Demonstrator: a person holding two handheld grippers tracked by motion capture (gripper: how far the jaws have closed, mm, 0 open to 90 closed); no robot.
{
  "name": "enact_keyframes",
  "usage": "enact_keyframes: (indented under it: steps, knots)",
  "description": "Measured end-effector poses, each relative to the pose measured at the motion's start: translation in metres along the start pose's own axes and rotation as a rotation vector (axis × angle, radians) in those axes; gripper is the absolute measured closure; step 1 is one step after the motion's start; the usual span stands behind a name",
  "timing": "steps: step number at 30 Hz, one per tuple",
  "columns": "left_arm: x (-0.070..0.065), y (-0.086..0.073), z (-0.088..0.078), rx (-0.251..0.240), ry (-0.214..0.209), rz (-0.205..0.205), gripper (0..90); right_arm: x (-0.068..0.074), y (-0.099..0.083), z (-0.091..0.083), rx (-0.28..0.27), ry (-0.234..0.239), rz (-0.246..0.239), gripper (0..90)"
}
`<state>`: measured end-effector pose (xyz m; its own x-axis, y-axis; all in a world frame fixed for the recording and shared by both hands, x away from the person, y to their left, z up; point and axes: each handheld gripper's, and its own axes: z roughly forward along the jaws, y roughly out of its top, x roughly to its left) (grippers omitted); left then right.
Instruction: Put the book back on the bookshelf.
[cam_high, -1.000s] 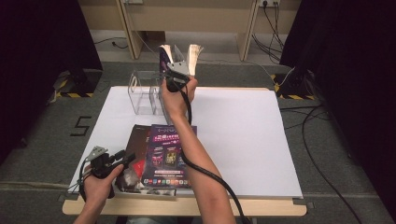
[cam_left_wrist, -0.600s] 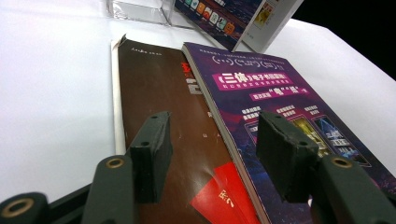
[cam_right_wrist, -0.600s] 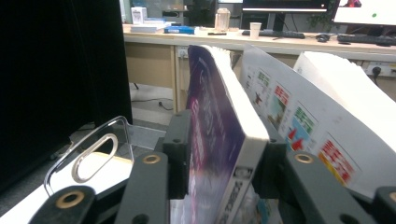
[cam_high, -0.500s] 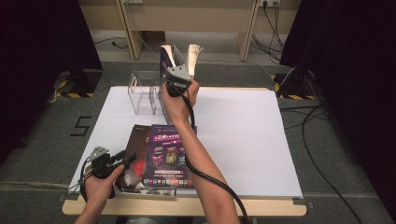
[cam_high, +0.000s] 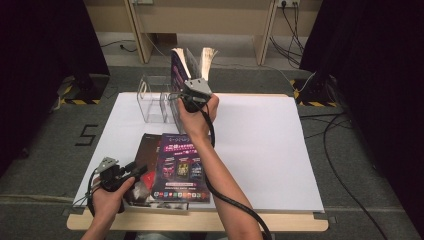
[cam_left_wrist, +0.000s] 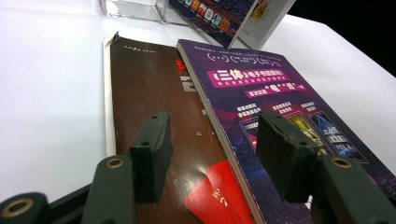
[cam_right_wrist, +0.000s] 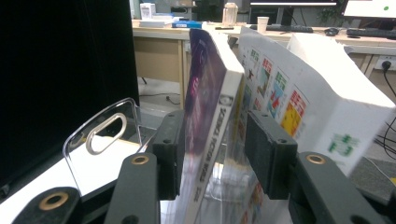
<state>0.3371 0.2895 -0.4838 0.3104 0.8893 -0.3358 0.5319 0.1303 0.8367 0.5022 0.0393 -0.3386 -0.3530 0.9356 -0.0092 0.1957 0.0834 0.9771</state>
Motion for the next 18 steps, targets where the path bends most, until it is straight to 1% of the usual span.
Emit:
enact_keyframes:
  steps: [2,4,10,11,13,18]
  knots:
    - [-0.001,0.0,0.0,0.001,0.0,-0.001,44.7,-0.001,-0.003,-0.002,0.005,0.009,-0.003,57.9]
    - [-0.001,-0.001,0.001,0.002,-0.001,0.0,44.7,-0.002,-0.005,-0.005,0.013,0.017,0.004,57.6]
    - [-0.002,-0.001,0.001,0.009,-0.003,0.008,44.6,-0.006,-0.01,-0.013,0.016,0.027,0.005,57.4]
    - [-0.002,-0.001,0.002,0.01,-0.002,0.008,44.6,-0.006,-0.011,-0.014,0.017,0.034,0.007,57.4]
    - [-0.003,-0.001,0.002,0.01,-0.003,0.009,44.6,-0.007,-0.012,-0.017,0.023,0.038,0.02,57.3]
    - [-0.004,-0.001,0.002,0.01,-0.003,0.012,44.6,-0.008,-0.015,-0.023,0.02,0.042,0.017,56.4]
